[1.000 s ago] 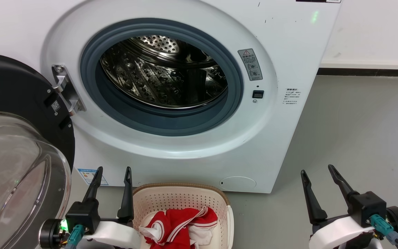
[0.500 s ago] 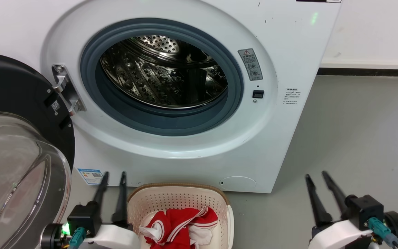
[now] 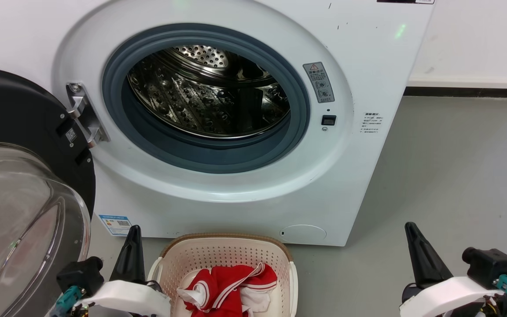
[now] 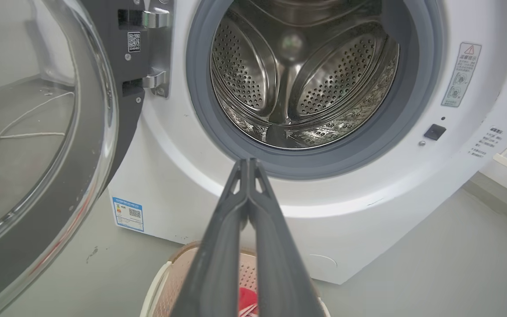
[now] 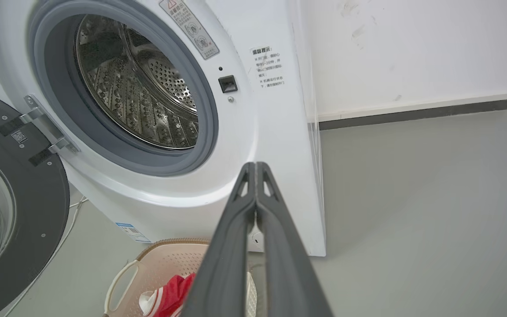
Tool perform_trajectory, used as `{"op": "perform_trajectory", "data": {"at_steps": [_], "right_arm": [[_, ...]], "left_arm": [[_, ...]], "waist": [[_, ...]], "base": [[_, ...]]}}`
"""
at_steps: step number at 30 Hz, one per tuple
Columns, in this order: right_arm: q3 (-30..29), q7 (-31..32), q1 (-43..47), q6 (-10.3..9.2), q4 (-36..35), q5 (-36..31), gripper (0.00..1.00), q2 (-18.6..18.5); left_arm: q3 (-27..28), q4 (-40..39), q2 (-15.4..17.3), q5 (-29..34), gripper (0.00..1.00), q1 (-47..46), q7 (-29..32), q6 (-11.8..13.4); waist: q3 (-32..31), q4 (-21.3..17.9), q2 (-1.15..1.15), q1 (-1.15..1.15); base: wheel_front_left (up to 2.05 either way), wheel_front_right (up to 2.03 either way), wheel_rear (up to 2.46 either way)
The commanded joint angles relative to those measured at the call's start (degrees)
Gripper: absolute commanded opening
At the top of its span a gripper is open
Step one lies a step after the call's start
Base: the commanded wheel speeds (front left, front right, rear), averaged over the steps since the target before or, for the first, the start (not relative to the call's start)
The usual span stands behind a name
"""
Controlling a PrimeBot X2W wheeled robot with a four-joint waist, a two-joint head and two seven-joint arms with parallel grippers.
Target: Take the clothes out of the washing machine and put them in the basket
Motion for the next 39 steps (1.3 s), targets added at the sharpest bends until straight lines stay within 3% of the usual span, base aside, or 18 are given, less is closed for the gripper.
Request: {"op": "perform_trajectory", "data": {"at_steps": [1, 39], "right_arm": [[-0.17, 0.14, -1.92, 0.0, -0.49, 2.84, 0.0, -0.48], [-2.31, 4.03, -5.07, -0.01, 3.22, 37.19, 0.0, -1.48]], "left_arm": [[0.47, -0.71, -0.05, -2.47, 0.0, -1.67, 0.4, -0.43], [3.87, 1.18, -0.63, -33.9, 0.0, -3.91, 8.1, -3.05]], "waist": [[-0.01, -0.02, 0.0, 0.0], [-0.16, -0.61, 0.0, 0.0]], "base": [[0.0, 0.0, 0.0], [0.0, 0.0, 0.0]]}}
